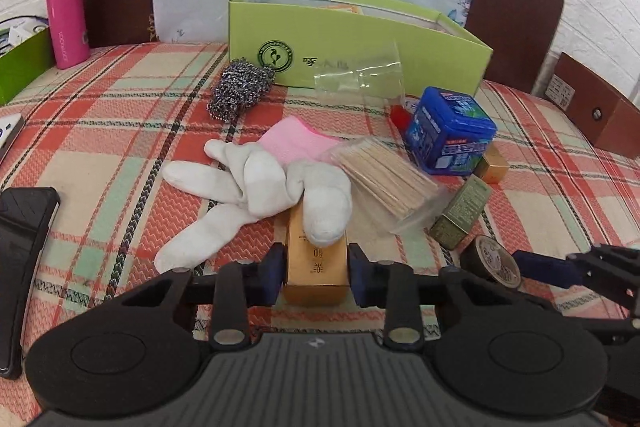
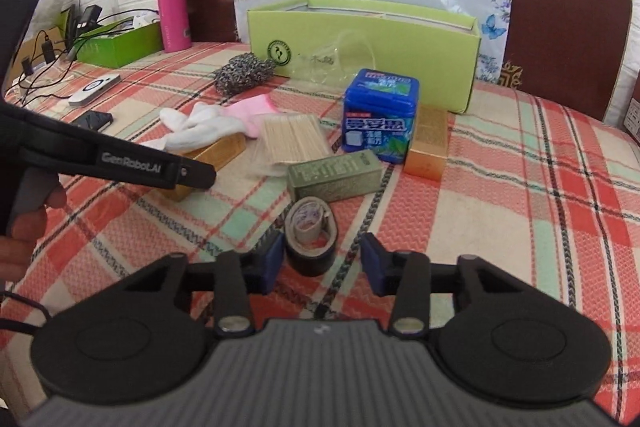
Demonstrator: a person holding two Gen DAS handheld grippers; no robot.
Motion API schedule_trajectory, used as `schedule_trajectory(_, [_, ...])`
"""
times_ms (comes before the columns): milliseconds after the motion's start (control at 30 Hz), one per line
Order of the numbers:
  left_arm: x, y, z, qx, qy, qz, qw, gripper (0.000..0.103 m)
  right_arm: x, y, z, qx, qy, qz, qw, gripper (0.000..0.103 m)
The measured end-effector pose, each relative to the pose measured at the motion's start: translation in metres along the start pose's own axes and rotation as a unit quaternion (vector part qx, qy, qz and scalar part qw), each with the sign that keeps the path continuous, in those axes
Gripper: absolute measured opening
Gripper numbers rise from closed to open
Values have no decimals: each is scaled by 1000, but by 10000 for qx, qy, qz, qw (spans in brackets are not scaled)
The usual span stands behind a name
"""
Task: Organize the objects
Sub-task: 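Grasp the black tape roll with the right gripper while left grasps gold box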
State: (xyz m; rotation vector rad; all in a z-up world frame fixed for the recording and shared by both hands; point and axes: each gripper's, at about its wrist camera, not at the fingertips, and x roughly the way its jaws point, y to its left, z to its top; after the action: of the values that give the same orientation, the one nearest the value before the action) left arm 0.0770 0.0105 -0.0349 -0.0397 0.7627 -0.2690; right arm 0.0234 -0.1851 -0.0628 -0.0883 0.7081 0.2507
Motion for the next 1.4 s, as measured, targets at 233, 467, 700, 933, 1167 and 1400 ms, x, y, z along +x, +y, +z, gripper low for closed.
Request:
schedule_trajectory(233, [-16,-12,-14,229,132,-107,9996,34,4,1,2,159,79,-39,9998,37])
schedule_trajectory(467, [-8,-22,-10,290,122,-31,9995,44,-4,-7,-1,319,-29,-72,9995,29])
schedule_trajectory(700, [-9,-24,-12,388,204,-177,9989,36,-13,-20,-9,516,-7,-221,9984,29])
schedule_trajectory(933, [0,-30,-6,353,187,51,9992,64,-9,-18,-10,510,14,-265,9983,29])
schedule_trajectory(1167, [2,-32,-6,433,179,153,9988,53,-7,-20,-11,555,-13,-277,9981,30])
schedule_trajectory(1400, [4,-33,-5,421,123,105,9990,43,-3,-16,-10,487,-30,-378,9981,30])
